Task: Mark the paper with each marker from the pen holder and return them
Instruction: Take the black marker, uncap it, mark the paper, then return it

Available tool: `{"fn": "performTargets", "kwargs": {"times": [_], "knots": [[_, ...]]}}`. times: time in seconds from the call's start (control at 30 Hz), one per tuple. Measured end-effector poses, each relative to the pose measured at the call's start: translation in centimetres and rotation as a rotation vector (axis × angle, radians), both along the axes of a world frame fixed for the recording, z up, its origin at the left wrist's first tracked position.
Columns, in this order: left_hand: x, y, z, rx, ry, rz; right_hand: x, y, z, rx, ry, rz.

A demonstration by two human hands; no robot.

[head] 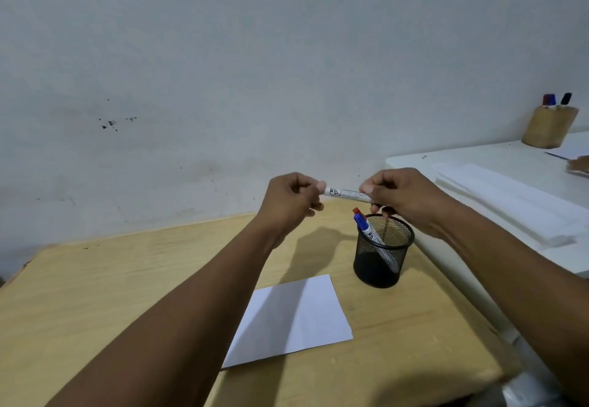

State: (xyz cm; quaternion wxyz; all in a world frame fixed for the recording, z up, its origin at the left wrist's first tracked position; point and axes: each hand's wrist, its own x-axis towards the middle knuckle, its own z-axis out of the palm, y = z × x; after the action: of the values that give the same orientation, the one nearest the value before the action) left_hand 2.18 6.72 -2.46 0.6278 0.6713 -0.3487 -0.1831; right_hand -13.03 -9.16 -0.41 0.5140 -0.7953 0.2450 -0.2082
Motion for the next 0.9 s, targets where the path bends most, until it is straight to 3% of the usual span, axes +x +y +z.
{"fn": "performTargets", "kwargs": {"times": [0.17, 0.33, 0.5, 0.67, 0.9], "knots": [[0.3, -2.1, 3.0, 0.017, -0.227, -0.016, -0.4, -1.2, 2.7, -0.274, 0.103, 0.049], [-0.2, -3.7, 3.5, 0.169, -0.429, -0.092, -1.3, -2.3, 2.6, -0.310, 0.327, 0.106], [-1.5, -4.5, 1.9, 0.323, -0.442, -0.277, -1.5, -2.9, 1.6, -0.338, 0.342, 0.048], [-1.5, -4.8, 1.6, 0.444, -0.283, -0.250, -1.5, -3.1, 1.4, -0.242, 0.253, 0.011], [-1.0, -4.8, 0.9, 0.489, -0.361, -0.296, -0.6, -3.0, 0.6, -0.196, 0.197, -0.016]]}}
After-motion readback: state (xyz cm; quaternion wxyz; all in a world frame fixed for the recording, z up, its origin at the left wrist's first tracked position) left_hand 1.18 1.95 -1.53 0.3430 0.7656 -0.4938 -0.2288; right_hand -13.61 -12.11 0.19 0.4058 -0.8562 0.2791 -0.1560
